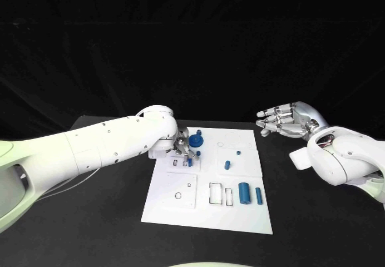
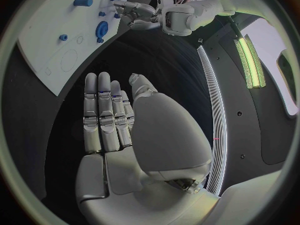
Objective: Assemble the parts on the task board
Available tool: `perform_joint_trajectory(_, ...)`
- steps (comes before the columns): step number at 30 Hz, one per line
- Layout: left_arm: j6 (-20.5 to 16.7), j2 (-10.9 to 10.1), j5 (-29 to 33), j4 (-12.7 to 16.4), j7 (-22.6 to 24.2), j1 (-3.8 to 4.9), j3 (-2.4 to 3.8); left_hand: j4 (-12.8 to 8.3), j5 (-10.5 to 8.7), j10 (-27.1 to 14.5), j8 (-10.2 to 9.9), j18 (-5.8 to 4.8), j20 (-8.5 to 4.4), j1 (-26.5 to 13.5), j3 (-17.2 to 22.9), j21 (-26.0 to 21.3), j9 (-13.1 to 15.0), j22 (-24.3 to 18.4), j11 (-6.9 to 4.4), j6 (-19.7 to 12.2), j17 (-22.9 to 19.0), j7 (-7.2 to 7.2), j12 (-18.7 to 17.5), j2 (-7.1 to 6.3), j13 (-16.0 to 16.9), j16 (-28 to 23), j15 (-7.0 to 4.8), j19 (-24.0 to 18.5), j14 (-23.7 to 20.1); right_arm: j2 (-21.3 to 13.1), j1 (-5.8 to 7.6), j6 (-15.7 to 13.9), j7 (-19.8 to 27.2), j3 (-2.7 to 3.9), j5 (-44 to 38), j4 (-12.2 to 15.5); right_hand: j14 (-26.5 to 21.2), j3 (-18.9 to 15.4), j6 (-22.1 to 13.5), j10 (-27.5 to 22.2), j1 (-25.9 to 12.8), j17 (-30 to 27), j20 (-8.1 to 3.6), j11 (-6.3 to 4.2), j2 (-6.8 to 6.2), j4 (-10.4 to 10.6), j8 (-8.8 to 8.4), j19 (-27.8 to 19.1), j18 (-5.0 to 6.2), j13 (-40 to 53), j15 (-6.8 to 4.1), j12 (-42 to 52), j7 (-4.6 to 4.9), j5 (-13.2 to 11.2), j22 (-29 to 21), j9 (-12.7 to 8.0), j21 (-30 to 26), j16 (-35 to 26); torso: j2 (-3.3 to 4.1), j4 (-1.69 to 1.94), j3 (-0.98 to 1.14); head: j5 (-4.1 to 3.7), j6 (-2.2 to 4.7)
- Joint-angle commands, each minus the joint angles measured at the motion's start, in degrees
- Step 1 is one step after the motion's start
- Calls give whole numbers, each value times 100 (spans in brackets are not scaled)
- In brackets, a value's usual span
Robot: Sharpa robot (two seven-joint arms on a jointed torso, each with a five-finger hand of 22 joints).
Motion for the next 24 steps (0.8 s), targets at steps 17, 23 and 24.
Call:
perform_joint_trajectory(17, 70, 54, 51, -48, -22, -9, -17, 4, 17, -82, 95, -71, 6, 279, 299, 39, 184, 38, -1, -145, 1382, -2, -55, -88, -33, 15, -26, 23, 561, 32, -4, 139, -12, 1, -232, -200, -18, 73, -48, -34, -47, -23, 35, 24, 5, -22, -9, 0, 62, -35, 41, -16, -4, 115, -36, 11, -52, -70, 5, -3, -4, 13, 1)
perform_joint_trajectory(23, 91, 53, 48, -30, -22, -9, -17, 2, 21, -87, 114, -71, 7, 381, 437, 46, 243, 50, -2, -178, 1382, -2, -60, -123, -35, 15, -26, 20, 561, 36, -4, 140, -14, 1, -248, -222, -18, 81, -47, -33, -46, -26, 36, 23, 6, -25, -7, 0, 62, -40, 41, -15, -4, 127, -40, 11, -55, -76, 9, -5, -3, 10, -6)
perform_joint_trajectory(24, 90, 53, 52, -29, -22, -9, -17, 8, 24, -91, 118, -72, 6, 423, 511, 50, 261, 58, -4, -190, 1383, -4, -64, -148, -37, 15, -28, 21, 561, 39, -5, 141, -15, 1, -251, -226, -18, 81, -47, -33, -46, -26, 36, 23, 6, -25, -7, 0, 62, -40, 41, -15, -4, 127, -40, 11, -55, -76, 9, -6, -3, 9, -7)
